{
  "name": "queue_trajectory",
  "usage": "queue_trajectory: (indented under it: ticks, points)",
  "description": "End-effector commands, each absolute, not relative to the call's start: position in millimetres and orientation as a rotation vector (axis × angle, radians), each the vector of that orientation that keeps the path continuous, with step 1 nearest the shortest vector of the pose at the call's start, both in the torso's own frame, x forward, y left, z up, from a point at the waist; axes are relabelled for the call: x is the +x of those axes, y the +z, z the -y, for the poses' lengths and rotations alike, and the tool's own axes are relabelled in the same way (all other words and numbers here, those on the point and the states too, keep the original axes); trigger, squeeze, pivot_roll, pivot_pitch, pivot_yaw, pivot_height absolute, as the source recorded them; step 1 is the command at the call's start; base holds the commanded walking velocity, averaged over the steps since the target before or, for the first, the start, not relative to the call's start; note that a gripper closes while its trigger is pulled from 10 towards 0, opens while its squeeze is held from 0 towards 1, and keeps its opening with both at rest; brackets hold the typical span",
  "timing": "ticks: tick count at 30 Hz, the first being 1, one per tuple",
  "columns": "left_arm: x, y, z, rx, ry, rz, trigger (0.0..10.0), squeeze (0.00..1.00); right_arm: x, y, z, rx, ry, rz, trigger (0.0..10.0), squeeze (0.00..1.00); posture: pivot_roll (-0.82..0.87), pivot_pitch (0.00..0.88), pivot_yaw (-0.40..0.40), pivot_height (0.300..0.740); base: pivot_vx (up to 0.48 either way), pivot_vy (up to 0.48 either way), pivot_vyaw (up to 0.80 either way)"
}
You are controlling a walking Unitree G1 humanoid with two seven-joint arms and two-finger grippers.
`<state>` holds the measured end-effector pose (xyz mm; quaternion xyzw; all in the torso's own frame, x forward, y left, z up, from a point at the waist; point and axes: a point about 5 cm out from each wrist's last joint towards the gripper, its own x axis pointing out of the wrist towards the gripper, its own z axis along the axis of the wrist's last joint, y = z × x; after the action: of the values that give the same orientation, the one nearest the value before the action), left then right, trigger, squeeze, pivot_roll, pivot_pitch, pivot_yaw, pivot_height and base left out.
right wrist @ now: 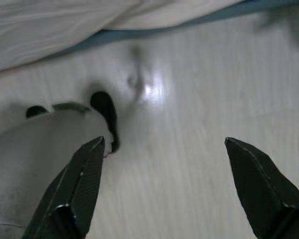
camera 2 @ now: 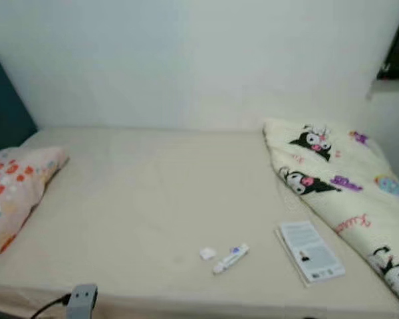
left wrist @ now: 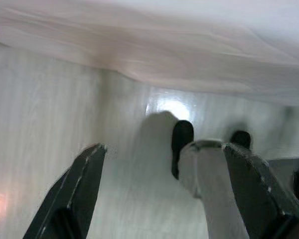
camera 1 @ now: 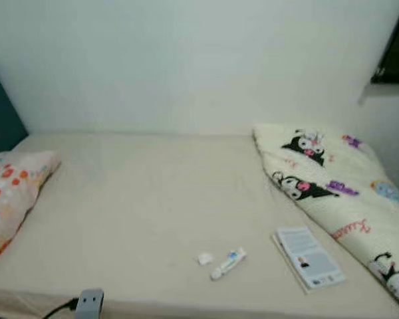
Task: Clean up the room
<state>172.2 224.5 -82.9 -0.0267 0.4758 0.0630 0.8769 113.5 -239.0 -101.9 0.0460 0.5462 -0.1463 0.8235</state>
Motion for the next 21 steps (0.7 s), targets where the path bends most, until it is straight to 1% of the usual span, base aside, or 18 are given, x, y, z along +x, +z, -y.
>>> queue_trajectory:
  ticks: [1,5,10,11,12,13,14,15,16,18,20,21]
  points:
    - [171,-83,-226,-0.043,0.132,-0.999,10.0,0.0,111,-102,243,0.102,-0.335,-1.16,10.0,0.0,0.02,0.0,-0.011,0.735,0.0,0.0,0.0]
    - [174,-82,-224,-0.072,0.141,-0.974,10.0,0.0,121,-97,249,0.1,-0.353,-1.115,10.0,0.0,0.02,0.0,-0.012,0.72,0.0,0.0,0.0]
    - [178,-81,-223,-0.076,0.134,-0.96,10.0,0.0,148,-87,249,0.089,-0.332,-1.035,10.0,0.0,0.02,0.0,-0.01,0.69,0.0,0.0,0.0]
    - [178,-81,-223,-0.076,0.134,-0.96,10.0,0.0,148,-87,249,0.089,-0.332,-1.035,10.0,0.0,0.02,0.0,-0.01,0.69,0.0,0.0,0.0]
    - [178,-80,-222,-0.078,0.132,-0.957,10.0,0.0,160,-83,248,0.081,-0.315,-1.0,10.0,0.0,0.02,0.0,-0.011,0.68,0.0,0.0,0.0]
    - [178,-80,-222,-0.078,0.132,-0.957,10.0,0.0,160,-83,248,0.081,-0.315,-1.0,10.0,0.0,0.02,0.0,-0.011,0.68,0.0,0.0,0.0]
    - [181,-79,-221,-0.087,0.129,-0.943,10.0,0.0,175,-76,246,0.078,-0.298,-0.947,10.0,0.0,0.02,0.0,-0.01,0.67,0.0,0.0,0.0]
    - [181,-79,-221,-0.087,0.129,-0.943,10.0,0.0,175,-76,246,0.078,-0.298,-0.947,10.0,0.0,0.02,0.0,-0.01,0.67,0.0,0.0,0.0]
    - [182,-78,-221,-0.091,0.128,-0.934,10.0,0.0,182,-73,246,0.08,-0.292,-0.923,10.0,0.0,0.02,0.0,-0.01,0.665,0.0,0.0,0.0]
    - [191,-74,-219,-0.108,0.121,-0.892,10.0,0.0,201,-62,246,0.087,-0.279,-0.844,10.0,0.0,0.02,0.0,-0.01,0.655,0.0,0.0,0.0]
    - [212,-62,-213,-0.125,0.072,-0.796,10.0,0.0,234,-40,246,0.123,-0.258,-0.703,10.0,0.0,0.02,0.0,-0.01,0.645,0.0,0.0,0.0]
    - [212,-62,-213,-0.125,0.072,-0.796,10.0,0.0,234,-40,246,0.123,-0.258,-0.703,10.0,0.0,0.02,0.0,-0.01,0.645,0.0,0.0,0.0]
